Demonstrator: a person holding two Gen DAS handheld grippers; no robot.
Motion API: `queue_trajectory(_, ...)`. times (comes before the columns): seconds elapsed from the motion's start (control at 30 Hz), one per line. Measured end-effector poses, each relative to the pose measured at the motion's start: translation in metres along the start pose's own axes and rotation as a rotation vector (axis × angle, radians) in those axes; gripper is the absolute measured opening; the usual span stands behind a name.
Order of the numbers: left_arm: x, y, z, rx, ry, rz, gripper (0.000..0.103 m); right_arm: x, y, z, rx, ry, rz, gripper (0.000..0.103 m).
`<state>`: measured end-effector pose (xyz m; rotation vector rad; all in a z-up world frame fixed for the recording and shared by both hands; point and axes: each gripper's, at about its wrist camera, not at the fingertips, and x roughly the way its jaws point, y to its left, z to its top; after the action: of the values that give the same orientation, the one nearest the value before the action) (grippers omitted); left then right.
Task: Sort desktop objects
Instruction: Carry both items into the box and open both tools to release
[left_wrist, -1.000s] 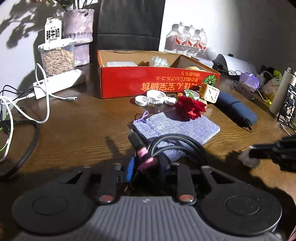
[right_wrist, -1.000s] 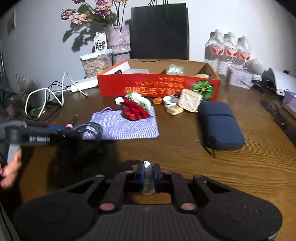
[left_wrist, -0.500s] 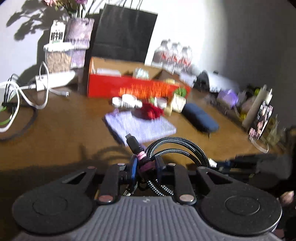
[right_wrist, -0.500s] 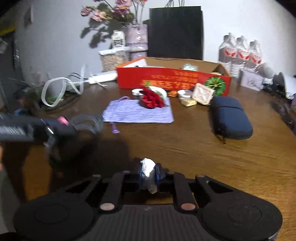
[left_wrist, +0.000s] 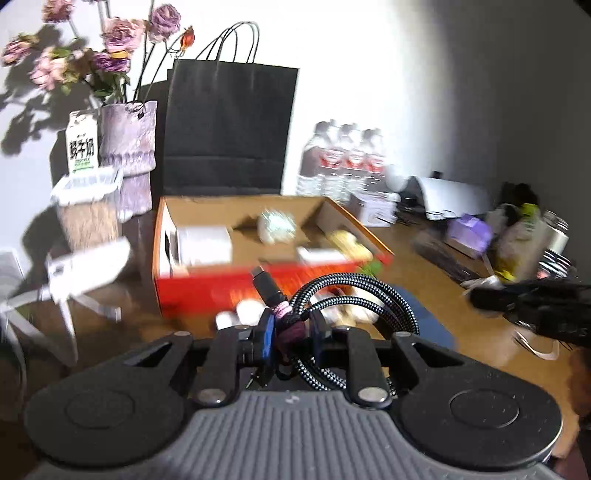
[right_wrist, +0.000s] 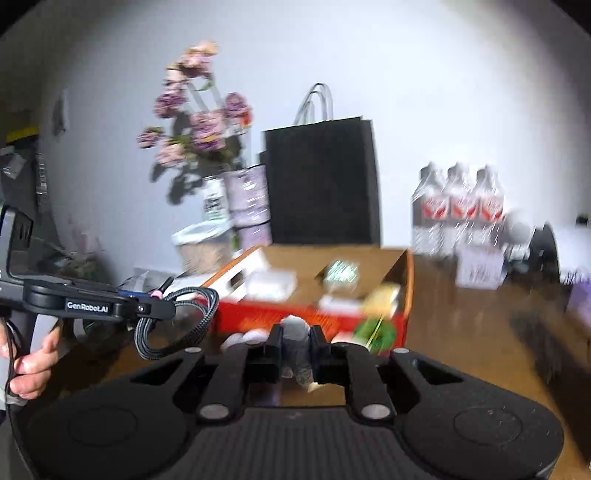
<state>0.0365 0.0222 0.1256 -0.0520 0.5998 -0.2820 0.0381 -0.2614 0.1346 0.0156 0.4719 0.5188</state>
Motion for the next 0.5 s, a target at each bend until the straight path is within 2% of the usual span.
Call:
queue_trajectory(0.07,0.036,0.009,0.033,-0.006,0.036,0.003,0.021,0.032,-0.011,0.031,0.005,0.021,-0.017,0.014)
queue_trajectory(0.17,0.096,0.014,0.076,0.048,0.054,0.063,0.021,0.095,-0.036,0.074,0.033,0.068,-0.027,0.014)
queue_trajectory(0.23,0.137,0.019,0.095,0.046,0.092,0.102,0.021,0.143,-0.054,0.093,0.074,0.127,-0.036,0.014)
queue_trajectory(0.33,0.203,0.028,0.116,0.08,0.15,0.134,0.021,0.211,-0.073,0.109,0.096,0.216,-0.105,0.014)
queue_trajectory(0.43,0.251,0.039,0.12,0.104,0.211,0.203,0.021,0.268,-0.09,0.111,0.126,0.315,-0.142,0.014)
queue_trajectory(0.5,0.276,0.052,0.122,0.073,0.242,0.221,0.021,0.298,-0.098,0.107,0.129,0.363,-0.175,0.014)
